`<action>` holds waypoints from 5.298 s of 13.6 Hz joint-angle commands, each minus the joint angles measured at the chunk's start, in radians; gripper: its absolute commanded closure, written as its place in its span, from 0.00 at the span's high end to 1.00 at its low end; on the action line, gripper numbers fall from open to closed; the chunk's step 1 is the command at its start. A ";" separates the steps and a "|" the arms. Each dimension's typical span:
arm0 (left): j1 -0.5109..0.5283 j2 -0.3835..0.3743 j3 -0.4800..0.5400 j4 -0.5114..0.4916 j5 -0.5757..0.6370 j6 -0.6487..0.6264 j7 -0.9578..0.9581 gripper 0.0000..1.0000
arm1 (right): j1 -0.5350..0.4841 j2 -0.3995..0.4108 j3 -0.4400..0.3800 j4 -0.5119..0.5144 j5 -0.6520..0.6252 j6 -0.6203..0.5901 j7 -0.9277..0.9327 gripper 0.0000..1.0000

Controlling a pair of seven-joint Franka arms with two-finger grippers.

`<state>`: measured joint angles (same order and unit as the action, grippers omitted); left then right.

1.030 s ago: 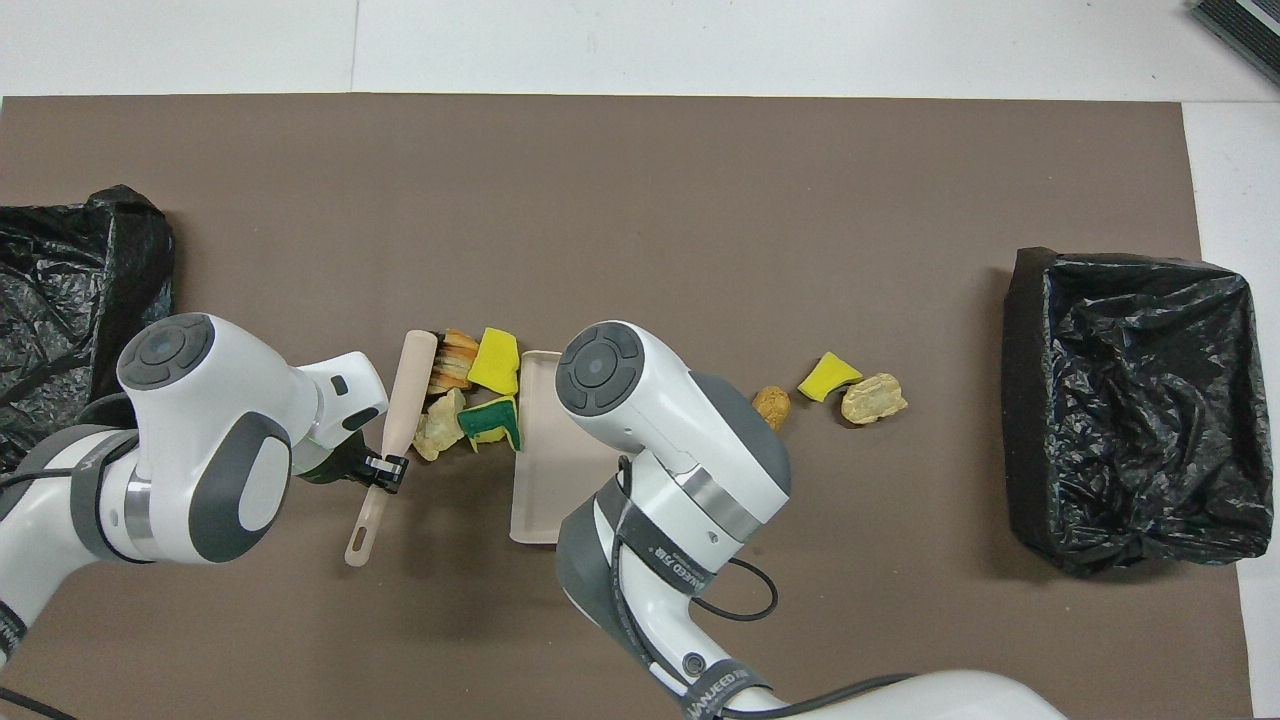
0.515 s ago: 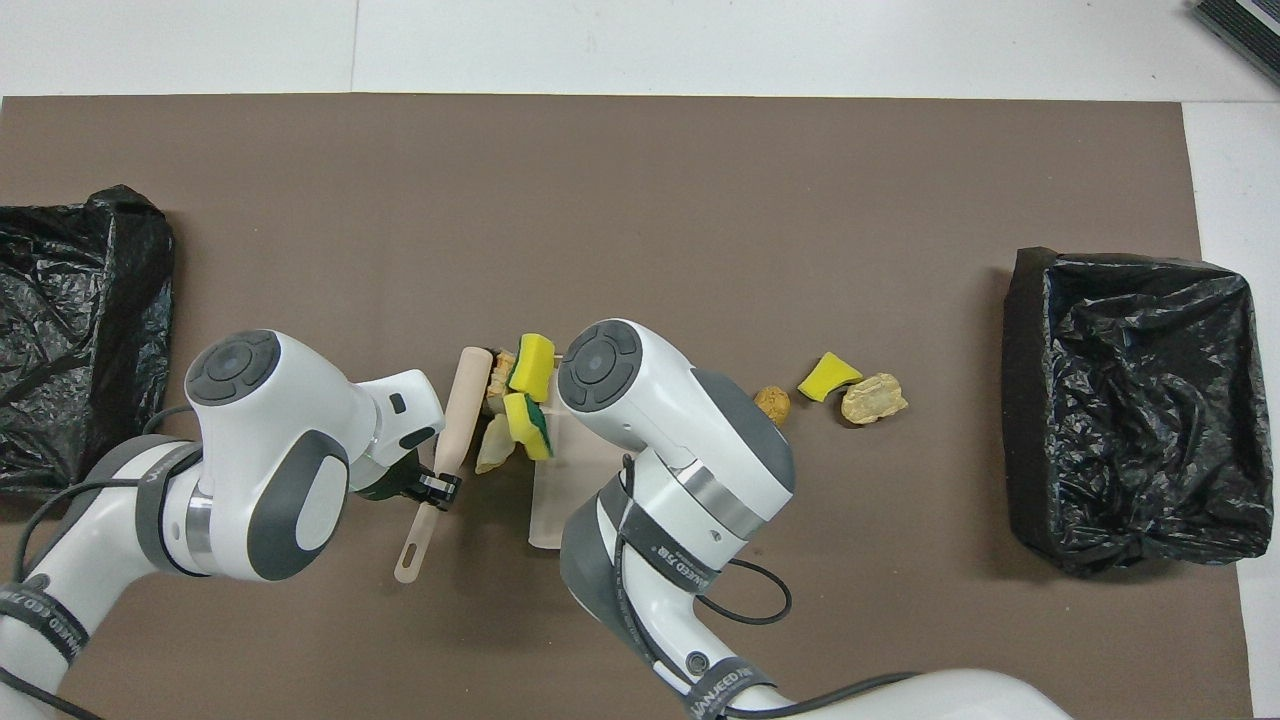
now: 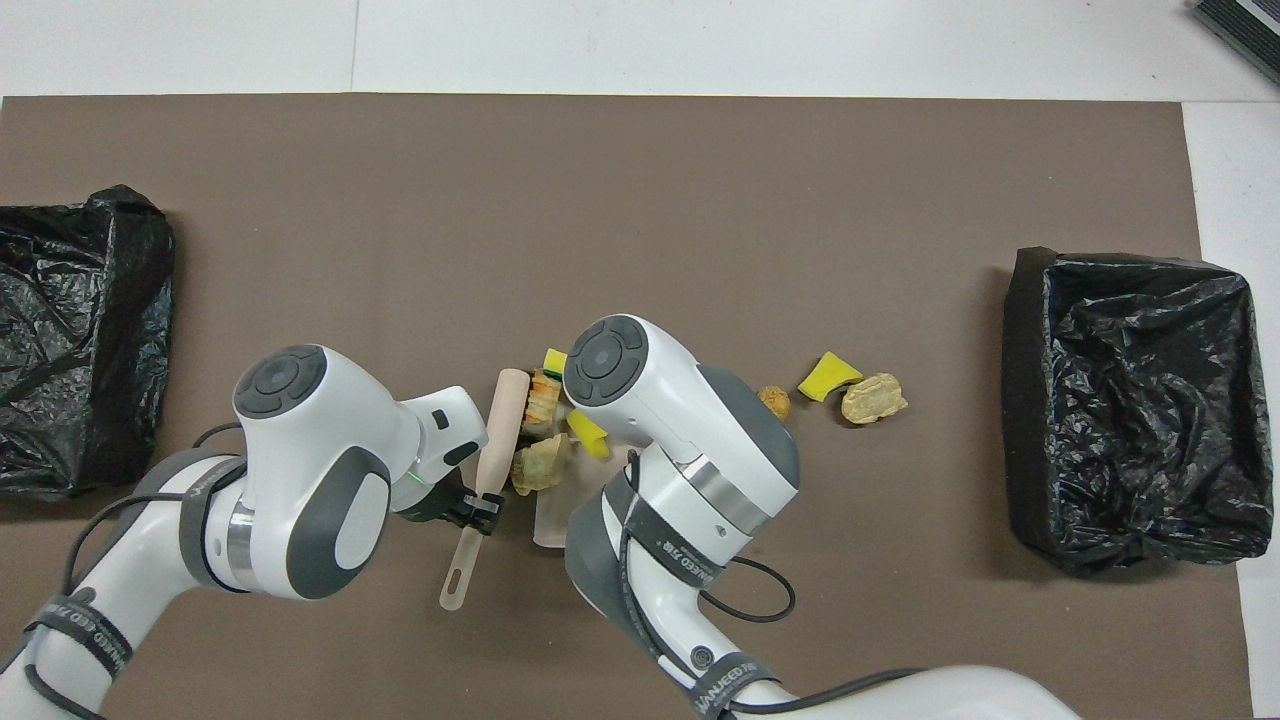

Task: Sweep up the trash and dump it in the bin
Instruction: 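Sweep the trash into the dustpan with the brush in the left gripper, then carry the loaded dustpan to the farther black bin with the right gripper, then tip the dustpan over the bin while the left gripper sets down the brush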

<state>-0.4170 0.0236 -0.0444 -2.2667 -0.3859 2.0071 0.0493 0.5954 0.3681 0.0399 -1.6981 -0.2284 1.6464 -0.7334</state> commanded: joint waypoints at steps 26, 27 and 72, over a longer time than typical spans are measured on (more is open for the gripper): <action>0.255 -0.011 0.023 0.259 0.211 -0.105 0.003 0.00 | -0.342 -0.124 -0.003 0.090 0.138 -0.012 -0.485 0.00; 0.250 -0.010 0.021 0.257 0.209 -0.103 0.000 0.00 | -0.364 -0.124 -0.003 0.124 0.138 -0.055 -0.504 0.00; -0.292 -0.021 0.017 -0.010 -0.108 0.099 -0.508 1.00 | -0.859 -0.334 0.002 -0.095 -0.770 0.089 -0.908 0.00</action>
<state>-0.6989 0.0284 -0.0378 -2.2541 -0.4772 2.1112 -0.4699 -0.2606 0.0568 0.0303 -1.7762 -0.9641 1.7501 -1.6544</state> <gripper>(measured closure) 0.339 0.678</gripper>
